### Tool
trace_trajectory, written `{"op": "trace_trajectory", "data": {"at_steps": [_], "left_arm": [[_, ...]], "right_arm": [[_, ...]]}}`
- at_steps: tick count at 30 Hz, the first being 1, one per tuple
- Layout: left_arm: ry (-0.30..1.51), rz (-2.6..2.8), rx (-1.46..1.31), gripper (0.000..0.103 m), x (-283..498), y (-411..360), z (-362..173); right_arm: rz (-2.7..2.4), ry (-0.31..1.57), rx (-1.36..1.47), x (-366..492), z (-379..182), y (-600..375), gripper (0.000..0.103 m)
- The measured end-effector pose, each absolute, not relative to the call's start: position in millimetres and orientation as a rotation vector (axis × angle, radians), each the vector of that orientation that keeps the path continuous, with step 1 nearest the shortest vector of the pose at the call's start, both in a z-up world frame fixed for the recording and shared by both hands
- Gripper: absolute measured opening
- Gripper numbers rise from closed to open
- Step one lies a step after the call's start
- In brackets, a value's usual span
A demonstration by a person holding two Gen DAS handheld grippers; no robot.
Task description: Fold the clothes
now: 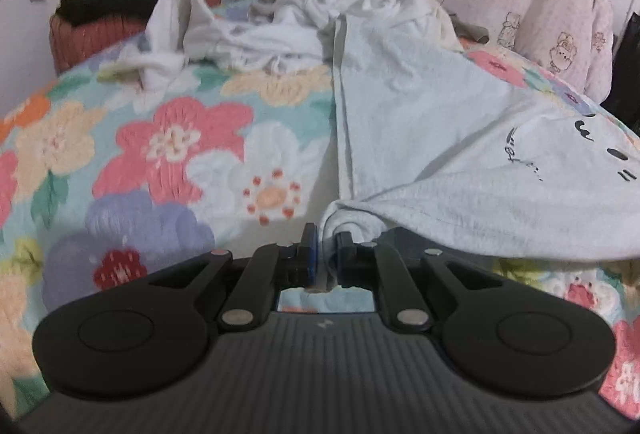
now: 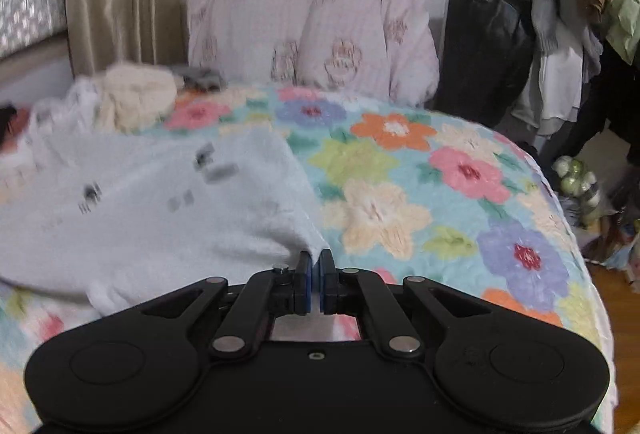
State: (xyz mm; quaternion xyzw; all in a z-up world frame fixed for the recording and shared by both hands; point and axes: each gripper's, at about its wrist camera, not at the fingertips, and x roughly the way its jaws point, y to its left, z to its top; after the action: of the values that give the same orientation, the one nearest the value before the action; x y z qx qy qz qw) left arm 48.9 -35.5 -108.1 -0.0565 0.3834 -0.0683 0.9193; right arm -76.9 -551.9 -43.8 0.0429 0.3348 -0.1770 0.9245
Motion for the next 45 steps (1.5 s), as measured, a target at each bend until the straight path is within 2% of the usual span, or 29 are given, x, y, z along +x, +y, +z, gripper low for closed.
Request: {"op": "trace_trajectory", "data": {"at_steps": [3,8,12,15,16,18,20,22,25,28,31,35,36,37,41,45], "left_arm": [[0.789,-0.143,-0.130,0.009,42.4,-30.2,-104.1],[0.776,-0.129,-0.080,0.011,37.8,-25.8,-96.4],[0.975,-0.095,0.053,0.022,49.5,-38.8,-129.0],[0.995,-0.082,0.165,0.023,41.2,-50.2,-137.9],[0.976,-0.091,0.172,0.024,37.8,-52.2,-133.0],[0.913,-0.126,0.133,0.039,28.8,-54.3,-119.0],[0.849,-0.165,0.076,0.042,19.5,-56.7,-105.6],[0.822,-0.221,0.020,0.042,12.1,-66.1,-99.4],[0.801,-0.317,-0.009,0.042,2.2,-94.7,-98.9],[0.780,-0.480,-0.026,0.042,-2.2,-134.4,-104.0],[0.769,-0.568,-0.019,0.045,-2.5,-176.2,-109.5],[0.765,-0.622,0.001,0.045,-4.8,-222.7,-115.1],[0.763,-0.622,0.013,0.045,-5.6,-229.6,-116.4],[0.760,-0.621,0.024,0.045,-6.4,-236.5,-117.7],[0.771,-0.614,0.059,0.045,-4.7,-249.4,-126.3],[0.757,-0.527,0.137,0.047,-3.9,-241.2,-126.9]], "right_arm": [[-0.387,0.716,0.190,-83.8,-57.6,-557.9,0.002],[-0.360,0.628,0.247,-111.5,-23.6,-560.8,0.000],[-0.365,0.684,0.175,-102.9,-38.8,-574.8,0.000],[-0.281,0.725,0.293,-105.4,-69.9,-583.8,0.003],[-0.251,0.727,0.306,-107.5,-77.1,-581.9,0.006],[-0.221,0.713,0.332,-113.2,-88.5,-577.2,0.016],[-0.201,0.685,0.386,-120.2,-95.0,-575.0,0.046],[-0.159,0.657,0.392,-125.8,-100.5,-572.1,0.054],[-0.129,0.703,0.308,-125.8,-112.0,-562.4,0.055],[-0.105,0.784,0.138,-115.9,-125.7,-548.3,0.056],[-0.094,0.840,-0.182,-99.4,-145.5,-517.5,0.056],[-0.094,0.790,-0.440,-78.8,-158.8,-491.3,0.053],[-0.073,0.796,-0.442,-75.1,-157.0,-488.1,0.045],[-0.041,0.808,-0.431,-71.8,-154.1,-484.9,0.018],[0.095,0.814,-0.378,-77.0,-134.6,-474.3,0.013],[0.204,0.751,-0.015,-90.7,-86.6,-505.8,0.013]]}}
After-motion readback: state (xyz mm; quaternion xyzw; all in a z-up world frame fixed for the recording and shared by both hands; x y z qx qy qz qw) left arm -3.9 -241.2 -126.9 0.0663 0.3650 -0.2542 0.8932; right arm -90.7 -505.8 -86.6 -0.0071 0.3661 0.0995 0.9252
